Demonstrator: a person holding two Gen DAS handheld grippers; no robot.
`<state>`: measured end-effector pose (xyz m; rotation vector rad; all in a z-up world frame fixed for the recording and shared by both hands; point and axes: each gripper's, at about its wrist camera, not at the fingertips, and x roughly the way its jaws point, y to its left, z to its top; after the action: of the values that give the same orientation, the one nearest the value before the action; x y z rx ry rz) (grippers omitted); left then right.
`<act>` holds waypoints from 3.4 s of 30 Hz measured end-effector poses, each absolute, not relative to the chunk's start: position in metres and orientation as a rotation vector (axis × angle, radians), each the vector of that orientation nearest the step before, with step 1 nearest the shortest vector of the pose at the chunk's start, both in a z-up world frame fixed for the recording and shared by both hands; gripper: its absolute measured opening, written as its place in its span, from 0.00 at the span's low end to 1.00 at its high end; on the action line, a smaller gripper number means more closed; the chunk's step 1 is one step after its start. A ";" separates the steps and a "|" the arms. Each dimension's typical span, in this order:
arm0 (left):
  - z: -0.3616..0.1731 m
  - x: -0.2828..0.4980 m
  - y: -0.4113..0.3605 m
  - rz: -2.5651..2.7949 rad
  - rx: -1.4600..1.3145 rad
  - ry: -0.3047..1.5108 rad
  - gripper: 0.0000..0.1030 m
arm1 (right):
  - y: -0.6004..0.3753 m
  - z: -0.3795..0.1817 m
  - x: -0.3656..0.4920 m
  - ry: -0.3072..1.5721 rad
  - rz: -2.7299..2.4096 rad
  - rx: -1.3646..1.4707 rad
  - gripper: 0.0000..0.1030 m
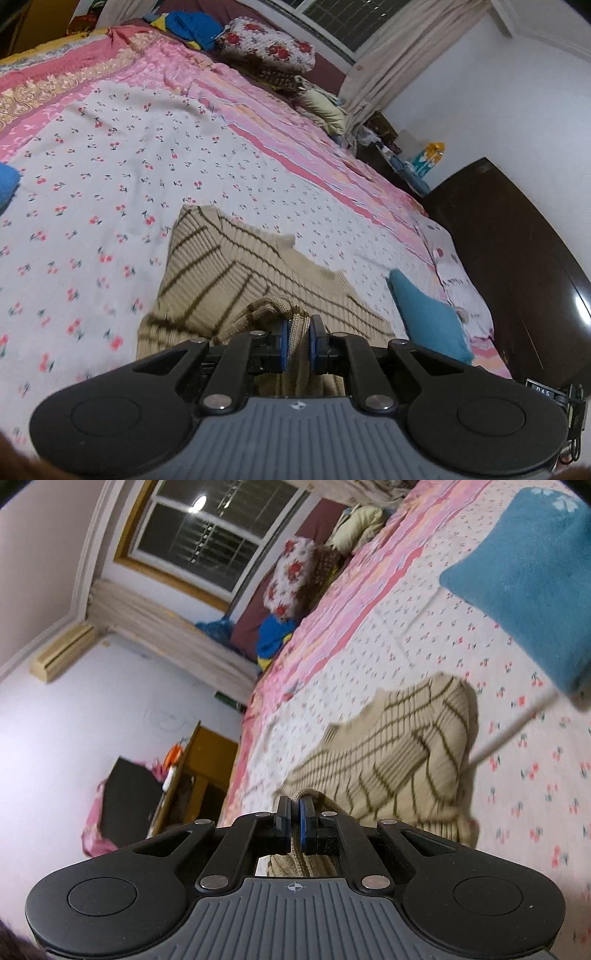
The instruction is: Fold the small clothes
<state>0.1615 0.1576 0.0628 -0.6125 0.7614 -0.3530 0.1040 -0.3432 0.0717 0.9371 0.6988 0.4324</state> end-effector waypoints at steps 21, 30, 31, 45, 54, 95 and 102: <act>0.016 0.256 0.163 -0.182 -0.758 0.806 0.18 | -0.359 0.016 0.198 0.737 0.310 1.053 0.12; 0.029 0.268 0.160 -0.135 -0.735 0.766 0.19 | -0.331 0.033 0.163 0.754 0.326 0.640 0.21; 0.030 0.269 0.158 -0.115 -0.721 0.758 0.19 | -0.330 0.032 0.161 0.762 0.334 0.634 0.21; 0.021 0.282 0.165 -0.053 -0.763 0.756 0.27 | -0.325 0.029 0.169 0.773 0.366 0.691 0.21; 0.025 0.276 0.174 -0.058 -0.759 0.743 0.39 | -0.326 0.026 0.166 0.772 0.311 0.609 0.21; 0.012 0.211 0.174 -0.036 -0.417 0.824 0.33 | -0.325 0.032 0.204 0.825 0.163 0.392 0.13; 0.019 0.172 0.178 -0.148 -0.446 0.797 0.44 | -0.321 0.041 0.140 0.879 0.272 0.346 0.33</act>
<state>0.1722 0.1783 0.0190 -0.4463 0.7968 -0.1478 0.1395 -0.3213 0.0413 0.3457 0.8795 0.2718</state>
